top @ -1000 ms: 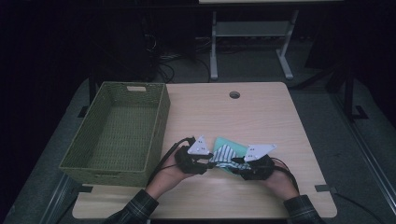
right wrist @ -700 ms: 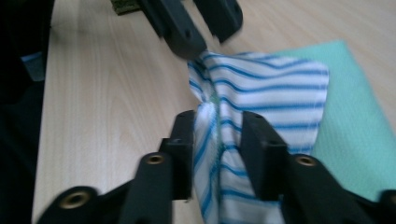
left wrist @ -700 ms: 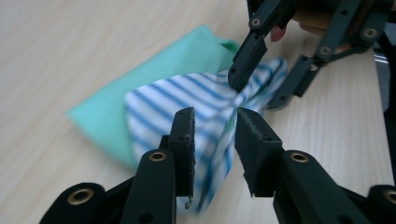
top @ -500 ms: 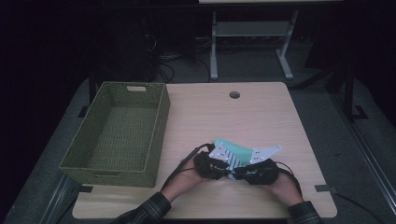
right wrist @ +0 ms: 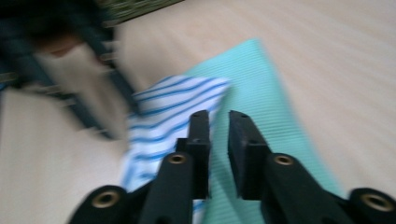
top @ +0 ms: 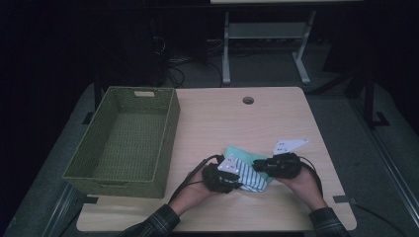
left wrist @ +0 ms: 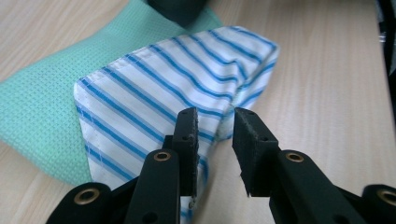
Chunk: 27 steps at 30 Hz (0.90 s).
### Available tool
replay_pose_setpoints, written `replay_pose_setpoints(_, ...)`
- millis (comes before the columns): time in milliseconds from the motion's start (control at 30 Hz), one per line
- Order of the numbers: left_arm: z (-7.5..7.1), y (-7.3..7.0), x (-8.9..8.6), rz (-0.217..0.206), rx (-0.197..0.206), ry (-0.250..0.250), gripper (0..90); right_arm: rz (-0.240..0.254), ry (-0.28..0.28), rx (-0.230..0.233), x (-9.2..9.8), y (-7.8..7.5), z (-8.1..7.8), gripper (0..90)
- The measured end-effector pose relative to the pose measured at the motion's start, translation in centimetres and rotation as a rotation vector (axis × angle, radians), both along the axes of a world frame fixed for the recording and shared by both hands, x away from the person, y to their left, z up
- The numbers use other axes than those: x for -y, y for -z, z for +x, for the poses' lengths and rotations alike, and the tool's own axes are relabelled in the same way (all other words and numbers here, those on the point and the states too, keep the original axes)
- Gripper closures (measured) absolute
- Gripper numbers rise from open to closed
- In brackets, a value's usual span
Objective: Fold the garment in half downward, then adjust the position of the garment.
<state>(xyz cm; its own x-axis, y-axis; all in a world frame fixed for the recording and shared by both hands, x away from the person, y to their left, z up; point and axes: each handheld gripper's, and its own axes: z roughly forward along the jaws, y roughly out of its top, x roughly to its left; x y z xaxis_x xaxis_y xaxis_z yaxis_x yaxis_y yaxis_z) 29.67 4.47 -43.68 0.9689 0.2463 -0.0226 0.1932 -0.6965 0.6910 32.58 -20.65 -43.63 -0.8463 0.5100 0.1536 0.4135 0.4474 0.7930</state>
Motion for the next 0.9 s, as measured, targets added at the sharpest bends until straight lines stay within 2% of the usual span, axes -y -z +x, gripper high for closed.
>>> replay_pose_setpoints(33, -0.3, 0.0, 0.0, -0.018, -0.009, -0.012, 70.6, -0.003, 0.015, -0.001, 0.1, 0.0, 0.6, 84.6)
replay_pose_setpoints(67, -0.4, -0.1, -0.1, -0.007, -0.007, -0.001, 70.8, -0.006, 0.029, 0.006, 0.2, 0.0, 1.1, 86.8)
replay_pose_setpoints(133, -0.7, -0.1, -0.2, -0.012, -0.019, -0.005, 70.9, -0.017, 0.051, 0.001, 0.3, 0.1, 2.2, 89.7)
replay_pose_setpoints(200, -1.0, 0.1, -0.3, -0.016, -0.047, -0.008, 74.6, -0.025, 0.072, -0.001, 0.3, 0.3, 3.2, 89.7)
replay_pose_setpoints(233, -1.2, 0.2, -0.3, -0.008, -0.049, -0.005, 77.6, -0.037, 0.081, 0.000, 0.3, 0.4, 3.6, 89.8)
replay_pose_setpoints(267, -1.4, 0.4, -0.2, -0.011, -0.068, -0.015, 82.7, -0.047, 0.090, 0.005, 0.3, 0.6, 4.1, 89.8)
replay_pose_setpoints(333, -1.5, 0.7, -0.1, 0.004, -0.090, -0.006, 89.3, -0.064, 0.109, -0.011, 0.2, 1.0, 4.8, 89.8)
replay_pose_setpoints(467, -1.5, 1.6, 0.4, 0.038, -0.116, 0.011, 89.7, -0.115, 0.132, -0.013, 0.3, 2.0, 5.8, 89.8)
replay_pose_setpoints(500, -1.5, 1.9, 0.5, 0.039, -0.126, 0.008, 89.6, -0.126, 0.143, -0.019, 0.3, 2.2, 5.9, 89.8)
replay_pose_setpoints(600, -1.3, 2.3, 0.8, 0.062, -0.118, 0.009, 89.5, -0.164, 0.150, -0.037, 0.5, 2.8, 5.9, 89.8)
replay_pose_setpoints(633, -1.2, 2.4, 0.8, 0.050, -0.124, -0.001, 89.4, -0.175, 0.148, -0.042, 0.6, 2.9, 5.9, 89.8)
replay_pose_setpoints(733, -0.8, 2.3, 0.4, 0.059, -0.108, -0.024, 88.9, -0.185, 0.135, -0.070, 0.8, 3.3, 5.6, 89.8)
replay_pose_setpoints(900, 0.0, 2.2, -0.6, 0.065, -0.089, -0.072, 88.1, -0.183, 0.108, -0.086, 1.1, 3.2, 4.6, 89.8)
